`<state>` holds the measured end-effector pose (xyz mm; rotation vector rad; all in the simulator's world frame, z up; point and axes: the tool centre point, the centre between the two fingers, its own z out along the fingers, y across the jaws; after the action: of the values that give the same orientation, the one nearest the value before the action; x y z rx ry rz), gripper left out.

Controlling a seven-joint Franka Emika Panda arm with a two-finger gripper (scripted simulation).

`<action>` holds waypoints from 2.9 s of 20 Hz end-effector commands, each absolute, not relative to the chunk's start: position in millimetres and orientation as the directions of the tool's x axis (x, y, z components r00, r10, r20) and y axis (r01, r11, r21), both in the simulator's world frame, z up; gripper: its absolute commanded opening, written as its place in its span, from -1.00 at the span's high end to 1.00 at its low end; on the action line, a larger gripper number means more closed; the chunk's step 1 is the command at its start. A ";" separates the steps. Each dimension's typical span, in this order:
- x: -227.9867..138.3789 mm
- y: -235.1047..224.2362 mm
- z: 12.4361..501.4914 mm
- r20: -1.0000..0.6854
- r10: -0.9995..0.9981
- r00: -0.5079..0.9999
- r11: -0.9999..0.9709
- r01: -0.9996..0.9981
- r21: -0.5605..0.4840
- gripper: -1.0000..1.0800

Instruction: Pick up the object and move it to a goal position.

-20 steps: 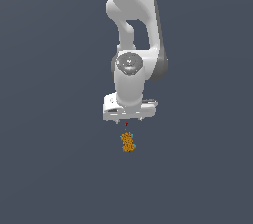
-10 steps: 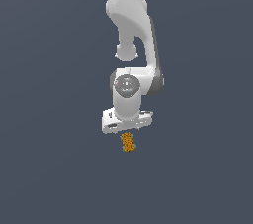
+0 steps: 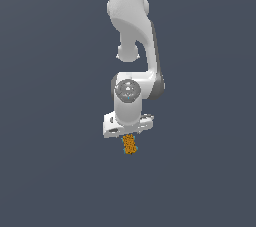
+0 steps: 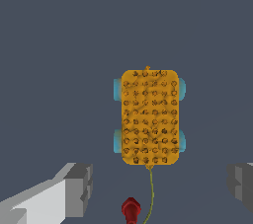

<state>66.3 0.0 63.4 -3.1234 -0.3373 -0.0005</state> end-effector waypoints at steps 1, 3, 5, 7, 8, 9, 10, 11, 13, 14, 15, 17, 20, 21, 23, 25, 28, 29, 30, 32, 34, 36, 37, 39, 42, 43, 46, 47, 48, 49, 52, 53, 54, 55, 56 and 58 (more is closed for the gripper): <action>65.9 0.2 56.9 0.000 0.214 0.977 -0.977 0.214 0.000 -0.92; 65.8 0.3 48.1 0.000 0.215 0.977 -0.977 0.215 0.000 -0.92; 65.5 0.2 36.6 0.000 0.215 0.977 -0.977 0.215 0.000 -0.92; 65.3 0.2 26.5 0.000 0.216 0.976 -0.976 0.216 0.000 -0.92; 65.3 0.1 22.5 0.000 0.216 0.976 -0.976 0.216 0.000 -0.92; 65.4 -0.1 19.5 0.000 0.216 0.976 -0.976 0.216 0.000 -0.92; 65.5 -0.1 17.2 0.000 0.216 0.976 -0.976 0.216 0.000 -0.92; 65.8 -0.2 15.7 0.000 0.216 0.976 -0.976 0.216 0.000 -0.92; 66.6 0.2 15.2 0.000 0.217 0.976 -0.976 0.217 0.000 -0.92; 66.8 0.2 15.3 0.000 0.217 0.976 -0.976 0.217 0.000 -0.92; 66.8 0.2 15.3 0.000 0.217 0.976 -0.976 0.217 0.000 1.00; 66.8 0.2 15.3 0.000 0.217 0.976 -0.976 0.217 0.000 1.00; 66.8 0.2 15.3 0.000 0.217 0.976 -0.976 0.217 0.000 1.00; 66.8 0.2 15.3 0.000 0.217 0.976 -0.976 0.217 0.000 1.00; 66.8 0.2 15.3 0.000 0.217 0.976 -0.976 0.217 0.000 1.00; 66.5 0.0 15.2 -0.001 0.217 0.976 -0.976 0.217 0.000 1.00; 65.5 -0.3 16.1 -0.001 0.217 0.976 -0.976 0.217 0.000 1.00; 64.7 -0.4 16.7 -0.001 0.217 0.976 -0.976 0.217 0.000 1.00; 63.7 -0.7 17.5 -0.001 0.217 0.976 -0.976 0.217 0.000 1.00; 60.9 -1.4 19.7 -0.001 0.217 0.976 -0.976 0.217 0.000 1.00; 57.2 -2.3 22.7 -0.001 0.217 0.976 -0.976 0.217 0.000 1.00; 52.5 -3.4 26.5 -0.001 0.217 0.976 -0.976 0.217 0.000 1.00; 49.7 -4.1 28.8 -0.001 0.217 0.976 -0.976 0.217 0.000 1.00; 43.4 -5.7 33.9 -0.001 0.217 0.976 -0.976 0.217 0.000 1.00; 31.5 -8.6 43.5 -0.001 0.217 0.976 -0.976 0.217 0.000 1.00; 26.9 -9.7 47.2 -0.001 0.217 0.976 -0.976 0.217 0.000 1.00; 11.2 -13.6 60.0 -0.001 0.217 0.976 -0.976 0.217 0.000 1.00; 5.7 -15.0 64.5 -0.001 0.217 0.976 -0.976 0.217 0.000 1.00; 0.0 -16.4 69.2 -0.001 0.217 0.976 -0.976 0.217 0.000 1.00; -5.8 -17.8 73.9 -0.001 0.217 0.976 -0.976 0.217 0.000 1.00; -23.9 -22.4 88.8 -0.001 0.217 0.976 -0.976 0.217 0.000 1.00; -30.1 -23.9 94.0 -0.001 0.217 0.976 -0.976 0.217 0.000 1.00; -36.5 -25.5 99.3 -0.001 0.217 0.976 -0.976 0.217 0.000 1.00; -42.9 -27.2 104.6 -0.001 0.217 0.976 -0.976 0.217 0.000 1.00; -49.3 -28.8 110.0 -0.001 0.217 0.976 -0.976 0.217 0.000 1.00; -62.0 -32.0 120.7 -0.001 0.217 0.976 -0.976 0.217 0.000 1.00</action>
<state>-52.3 -29.6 112.2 -3.1228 -0.3423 0.0028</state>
